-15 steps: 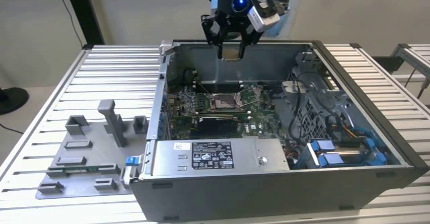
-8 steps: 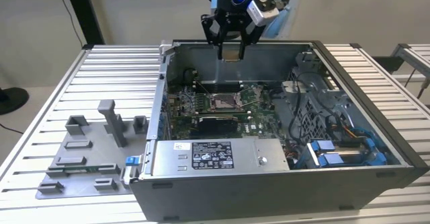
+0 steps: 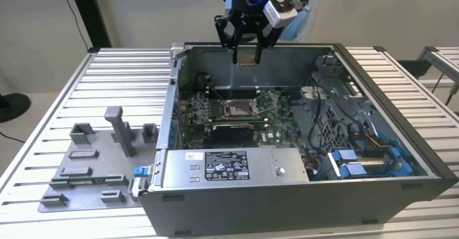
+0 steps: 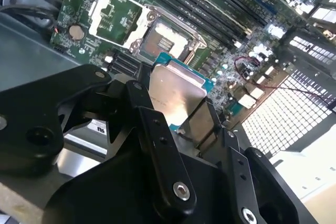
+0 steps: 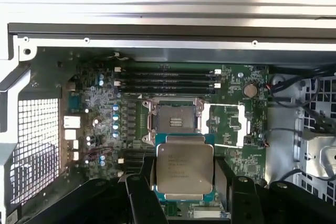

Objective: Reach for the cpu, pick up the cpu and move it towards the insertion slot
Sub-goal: 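Pick up the cpu and move it towards the insertion slot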

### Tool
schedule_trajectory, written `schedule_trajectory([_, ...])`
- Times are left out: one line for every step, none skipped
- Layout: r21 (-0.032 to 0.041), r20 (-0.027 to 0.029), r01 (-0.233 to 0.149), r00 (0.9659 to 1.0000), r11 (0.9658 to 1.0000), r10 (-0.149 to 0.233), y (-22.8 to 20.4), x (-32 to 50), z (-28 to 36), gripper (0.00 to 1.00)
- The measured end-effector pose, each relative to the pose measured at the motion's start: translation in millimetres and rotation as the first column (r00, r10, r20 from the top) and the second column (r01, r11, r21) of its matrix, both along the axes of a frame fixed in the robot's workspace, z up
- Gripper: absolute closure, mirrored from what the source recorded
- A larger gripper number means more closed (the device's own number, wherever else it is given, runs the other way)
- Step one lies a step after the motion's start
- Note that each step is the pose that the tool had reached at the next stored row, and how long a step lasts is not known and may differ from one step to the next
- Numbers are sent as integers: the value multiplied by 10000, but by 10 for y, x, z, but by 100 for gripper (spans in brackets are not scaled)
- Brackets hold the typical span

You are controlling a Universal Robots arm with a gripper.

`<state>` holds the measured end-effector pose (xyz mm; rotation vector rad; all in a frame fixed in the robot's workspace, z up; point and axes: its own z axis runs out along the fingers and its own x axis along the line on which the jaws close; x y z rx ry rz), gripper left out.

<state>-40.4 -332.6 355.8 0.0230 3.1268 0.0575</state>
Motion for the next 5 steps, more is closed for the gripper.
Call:
schedule_trajectory([1, 0, 4, 10000, 10000, -4, 0, 0, 0, 100])
schedule_trajectory([0, 0, 21, 10000, 10000, -21, 0, 0, 0, 100])
schedule_trajectory([1, 1, 34, 10000, 10000, -34, 0, 0, 0, 100])
schedule_trajectory([1, 0, 38, 10000, 10000, -38, 0, 0, 0, 100])
schedule_trajectory([1, 1, 42, 10000, 10000, -42, 0, 0, 0, 100])
